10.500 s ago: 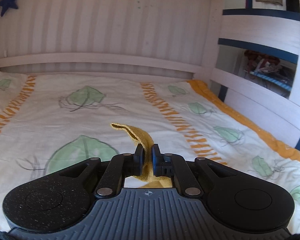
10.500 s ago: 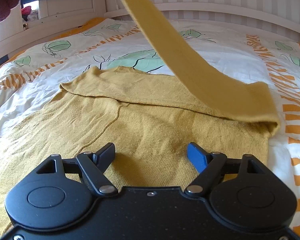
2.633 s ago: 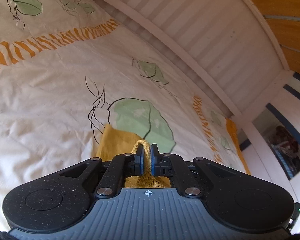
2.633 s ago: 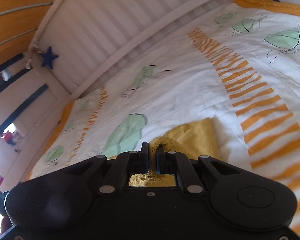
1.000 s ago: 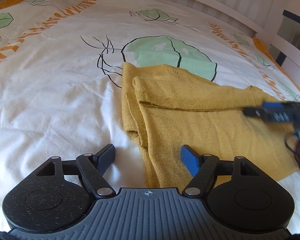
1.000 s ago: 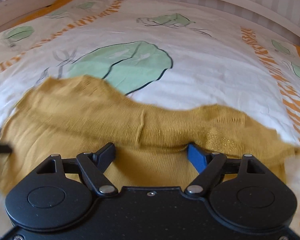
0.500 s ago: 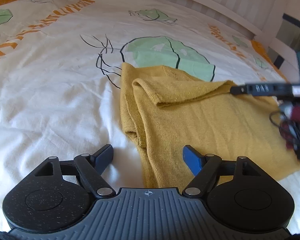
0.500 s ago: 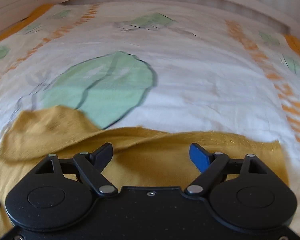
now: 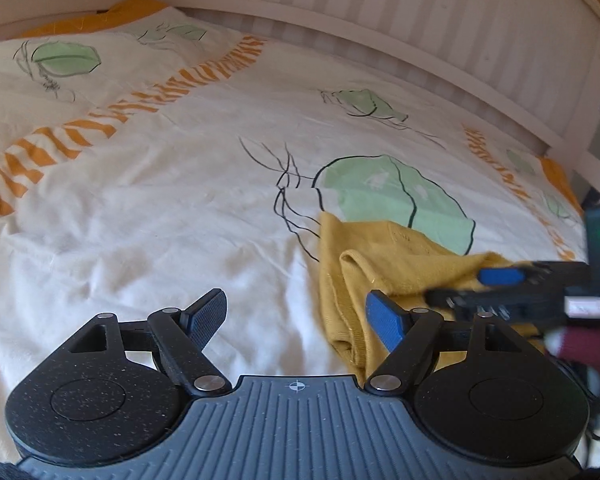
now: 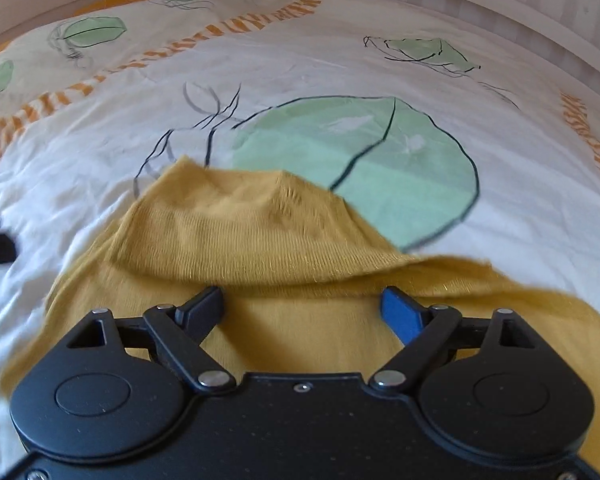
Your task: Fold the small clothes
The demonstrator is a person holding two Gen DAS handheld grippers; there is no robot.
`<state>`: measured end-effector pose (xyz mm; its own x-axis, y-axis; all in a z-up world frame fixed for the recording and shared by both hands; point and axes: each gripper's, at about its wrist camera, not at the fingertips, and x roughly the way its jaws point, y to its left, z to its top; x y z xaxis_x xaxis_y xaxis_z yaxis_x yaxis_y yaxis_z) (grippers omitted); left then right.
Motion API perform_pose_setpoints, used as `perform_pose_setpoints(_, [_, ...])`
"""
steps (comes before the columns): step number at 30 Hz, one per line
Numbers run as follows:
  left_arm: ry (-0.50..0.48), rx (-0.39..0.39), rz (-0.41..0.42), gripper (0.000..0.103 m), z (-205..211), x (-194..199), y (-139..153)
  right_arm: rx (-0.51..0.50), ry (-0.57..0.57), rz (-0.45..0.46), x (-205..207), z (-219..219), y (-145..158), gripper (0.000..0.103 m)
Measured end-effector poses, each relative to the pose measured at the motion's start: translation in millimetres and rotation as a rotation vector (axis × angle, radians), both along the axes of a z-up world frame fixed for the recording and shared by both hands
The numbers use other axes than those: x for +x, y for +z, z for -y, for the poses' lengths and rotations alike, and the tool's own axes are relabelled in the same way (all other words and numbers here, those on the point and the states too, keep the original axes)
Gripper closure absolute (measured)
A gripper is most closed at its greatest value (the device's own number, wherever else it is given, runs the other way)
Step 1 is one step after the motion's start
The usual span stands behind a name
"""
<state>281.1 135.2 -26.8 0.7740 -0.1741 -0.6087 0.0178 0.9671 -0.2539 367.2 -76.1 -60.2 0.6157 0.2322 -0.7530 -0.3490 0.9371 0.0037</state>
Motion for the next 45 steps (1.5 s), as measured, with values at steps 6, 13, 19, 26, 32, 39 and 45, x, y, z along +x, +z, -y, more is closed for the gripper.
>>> perform_pose_setpoints(6, [-0.017, -0.008, -0.022, 0.027, -2.3, 1.1, -3.3, 0.018, -0.109, 0.006, 43.3, 0.4, 1.9, 0.015])
perform_pose_setpoints(13, [-0.035, -0.011, -0.037, 0.027, -0.5, 0.9, -6.3, 0.116, -0.191, 0.028, 33.1, 42.6, 18.9, 0.015])
perform_pose_setpoints(19, [-0.052, -0.001, -0.055, 0.027, 3.3, 1.3, -10.6, 0.145, -0.262, 0.024, -14.3, 111.9, 24.9, 0.009])
perform_pose_setpoints(26, [-0.04, 0.007, -0.101, 0.027, 4.7, 4.0, -26.2, 0.181, -0.485, -0.024, -83.1, 207.6, 6.7, 0.005])
perform_pose_setpoints(32, [-0.053, 0.049, -0.079, 0.019, 11.7, 0.7, -35.3, 0.298, -0.563, -0.07, -125.8, 256.3, -12.5, 0.001])
perform_pose_setpoints(39, [-0.107, 0.146, -0.081, 0.001, 29.1, -1.1, -42.2, 0.561, -0.491, -0.043, -150.0, 279.4, -21.2, 0.0])
perform_pose_setpoints(45, [-0.126, 0.142, -0.145, 0.002, 26.4, 1.6, -33.6, 0.675, -0.395, -0.051, -139.9, 286.6, -30.5, 0.0])
